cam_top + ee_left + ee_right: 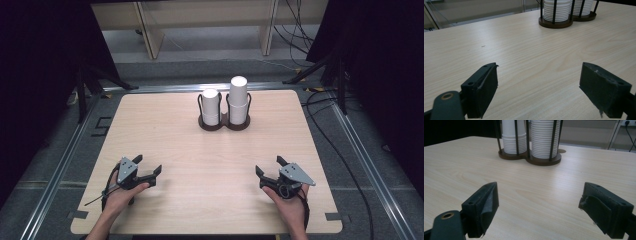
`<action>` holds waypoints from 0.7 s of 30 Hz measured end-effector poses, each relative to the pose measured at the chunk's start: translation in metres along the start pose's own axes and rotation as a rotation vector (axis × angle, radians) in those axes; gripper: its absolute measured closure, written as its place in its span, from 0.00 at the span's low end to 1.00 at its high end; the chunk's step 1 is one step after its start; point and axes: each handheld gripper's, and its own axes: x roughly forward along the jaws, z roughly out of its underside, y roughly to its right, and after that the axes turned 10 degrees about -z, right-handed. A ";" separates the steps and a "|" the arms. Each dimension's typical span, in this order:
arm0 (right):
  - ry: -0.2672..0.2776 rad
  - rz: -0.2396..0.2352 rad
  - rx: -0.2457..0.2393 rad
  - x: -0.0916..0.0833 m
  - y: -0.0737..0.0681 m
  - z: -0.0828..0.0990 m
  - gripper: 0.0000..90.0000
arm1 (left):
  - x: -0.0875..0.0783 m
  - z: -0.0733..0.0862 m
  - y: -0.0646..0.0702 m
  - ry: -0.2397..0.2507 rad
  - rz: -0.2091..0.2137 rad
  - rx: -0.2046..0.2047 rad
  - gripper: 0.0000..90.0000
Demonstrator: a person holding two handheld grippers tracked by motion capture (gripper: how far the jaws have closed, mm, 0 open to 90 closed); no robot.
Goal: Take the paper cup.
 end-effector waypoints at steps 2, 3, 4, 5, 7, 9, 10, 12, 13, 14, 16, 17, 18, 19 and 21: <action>0.000 0.003 0.006 0.000 0.000 0.000 0.17 | 0.000 0.000 0.000 -0.002 -0.004 -0.003 0.17; -0.002 -0.001 0.006 0.000 0.000 0.000 0.17 | 0.000 0.000 0.000 -0.001 -0.010 -0.005 0.17; -0.001 0.001 0.003 -0.001 -0.001 0.000 0.17 | 0.001 0.000 0.000 0.010 -0.011 -0.006 0.17; 0.001 -0.001 0.003 0.000 -0.001 0.000 0.17 | 0.001 0.000 0.001 0.015 -0.015 -0.021 0.17; 0.001 0.018 -0.011 0.000 -0.002 0.000 0.17 | 0.001 0.000 0.001 0.008 -0.006 -0.034 0.17; -0.001 0.005 -0.009 0.001 -0.003 -0.002 0.17 | 0.003 -0.002 0.001 0.022 0.000 -0.050 0.18; -0.003 0.002 -0.014 0.001 -0.004 -0.003 0.17 | 0.004 -0.003 0.002 0.030 0.002 -0.065 0.18; 0.016 -0.003 -0.029 0.002 -0.010 -0.013 0.18 | 0.008 -0.006 0.004 0.067 0.023 -0.099 0.18; 0.016 -0.014 -0.032 0.003 -0.011 -0.017 0.18 | 0.008 -0.009 0.006 0.054 0.021 -0.106 0.18; 0.016 -0.014 -0.032 0.003 -0.011 -0.017 0.18 | 0.010 -0.012 0.008 0.066 0.036 -0.104 0.18; 0.035 -0.021 -0.044 0.007 -0.017 -0.027 0.18 | 0.017 -0.023 0.012 0.095 0.065 -0.098 0.18; 0.035 -0.021 -0.044 0.007 -0.017 -0.027 0.18 | 0.017 -0.023 0.012 0.095 0.065 -0.098 0.17; 0.053 -0.035 -0.070 0.012 -0.019 -0.033 0.18 | 0.023 -0.032 0.015 0.121 0.089 -0.088 0.17; 0.053 -0.035 -0.070 0.012 -0.019 -0.033 0.18 | 0.023 -0.032 0.015 0.121 0.089 -0.088 0.17; 0.039 -0.044 -0.070 0.015 -0.021 -0.039 0.18 | 0.031 -0.039 0.018 0.124 0.115 -0.070 0.16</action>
